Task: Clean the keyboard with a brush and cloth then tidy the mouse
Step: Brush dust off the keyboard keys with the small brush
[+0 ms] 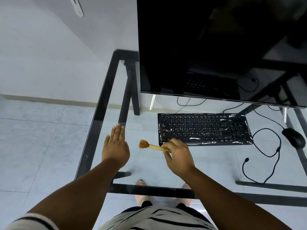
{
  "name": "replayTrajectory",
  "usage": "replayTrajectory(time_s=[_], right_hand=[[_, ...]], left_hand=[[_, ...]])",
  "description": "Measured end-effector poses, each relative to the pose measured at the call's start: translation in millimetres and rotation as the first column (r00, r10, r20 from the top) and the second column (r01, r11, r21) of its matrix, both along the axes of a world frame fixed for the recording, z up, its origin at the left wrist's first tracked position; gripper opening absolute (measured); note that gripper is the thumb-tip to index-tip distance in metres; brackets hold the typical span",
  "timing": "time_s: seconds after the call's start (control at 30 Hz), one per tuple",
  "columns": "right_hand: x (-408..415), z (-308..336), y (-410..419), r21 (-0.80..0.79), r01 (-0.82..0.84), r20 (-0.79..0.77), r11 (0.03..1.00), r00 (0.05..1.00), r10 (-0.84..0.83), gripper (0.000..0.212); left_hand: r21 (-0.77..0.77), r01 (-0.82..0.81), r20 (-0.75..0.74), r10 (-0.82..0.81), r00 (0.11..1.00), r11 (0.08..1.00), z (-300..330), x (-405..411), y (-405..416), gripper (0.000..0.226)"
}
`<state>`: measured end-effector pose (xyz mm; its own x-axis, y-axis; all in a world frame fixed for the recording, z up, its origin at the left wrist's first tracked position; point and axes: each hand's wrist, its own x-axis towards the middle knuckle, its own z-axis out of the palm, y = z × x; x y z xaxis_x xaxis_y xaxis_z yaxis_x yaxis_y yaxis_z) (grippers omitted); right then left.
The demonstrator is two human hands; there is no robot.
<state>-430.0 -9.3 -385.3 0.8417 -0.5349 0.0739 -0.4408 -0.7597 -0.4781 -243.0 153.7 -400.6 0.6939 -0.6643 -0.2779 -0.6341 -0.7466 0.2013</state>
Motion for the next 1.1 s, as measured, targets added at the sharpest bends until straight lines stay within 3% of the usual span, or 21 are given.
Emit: replayTrajectory(time_s=[0.5, 0.73, 0.93, 1.1], right_hand=[[-34.8, -3.9, -18.2, 0.010, 0.051, -0.027, 0.999, 0.998, -0.051, 0.022], [12.4, 12.7, -1.4, 0.257, 0.137, 0.038, 0.957, 0.988, -0.151, 0.010], [77.4, 24.3, 13.2, 0.330, 0.227, -0.098, 0.916, 0.974, -0.206, 0.022], [101.2, 19.2, 15.3, 0.293, 0.298, -0.189, 0.909, 0.950, -0.250, 0.018]], left_hand=[[0.021, 0.016, 0.011, -0.016, 1.000, 1.000, -4.8, -13.8, -14.6, 0.063], [0.018, 0.039, 0.002, -0.039, 0.999, 0.999, -2.7, -11.5, -11.8, 0.061], [-0.001, -0.006, 0.019, 0.006, 1.000, 1.000, 1.5, 3.5, -4.5, 0.060], [-0.008, -0.001, 0.016, 0.001, 1.000, 1.000, 3.6, 19.2, 1.0, 0.060]])
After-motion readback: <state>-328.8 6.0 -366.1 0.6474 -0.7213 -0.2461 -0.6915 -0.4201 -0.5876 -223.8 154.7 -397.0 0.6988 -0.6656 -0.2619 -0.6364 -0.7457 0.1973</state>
